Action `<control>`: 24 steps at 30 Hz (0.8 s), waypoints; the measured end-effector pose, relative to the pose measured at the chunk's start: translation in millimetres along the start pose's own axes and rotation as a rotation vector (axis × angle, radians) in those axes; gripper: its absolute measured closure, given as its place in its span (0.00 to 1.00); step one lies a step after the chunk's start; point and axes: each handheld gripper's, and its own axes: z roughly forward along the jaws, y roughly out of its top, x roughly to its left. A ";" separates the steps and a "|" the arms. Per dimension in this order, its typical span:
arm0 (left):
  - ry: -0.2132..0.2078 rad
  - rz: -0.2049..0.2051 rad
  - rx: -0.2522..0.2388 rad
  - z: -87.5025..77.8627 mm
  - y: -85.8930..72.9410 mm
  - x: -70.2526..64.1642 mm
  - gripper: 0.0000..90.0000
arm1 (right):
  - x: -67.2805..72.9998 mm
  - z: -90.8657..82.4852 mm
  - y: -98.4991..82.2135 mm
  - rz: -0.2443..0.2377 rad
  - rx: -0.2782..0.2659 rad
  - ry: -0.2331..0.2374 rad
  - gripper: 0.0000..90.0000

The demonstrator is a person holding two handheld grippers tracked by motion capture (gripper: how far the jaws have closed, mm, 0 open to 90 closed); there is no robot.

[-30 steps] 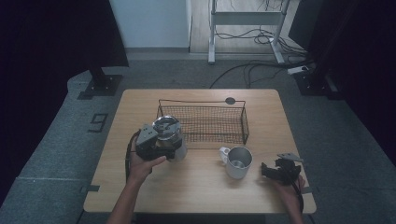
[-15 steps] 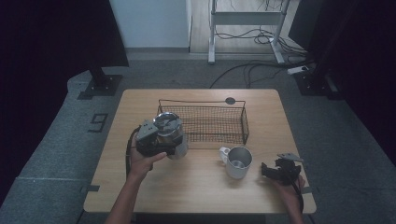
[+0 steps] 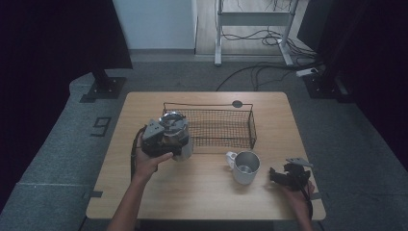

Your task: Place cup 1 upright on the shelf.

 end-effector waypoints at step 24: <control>-0.023 0.023 0.005 12.8 15.9 -4.4 0.05 | 0.2 -0.1 0.0 0.004 -0.001 -0.004 0.06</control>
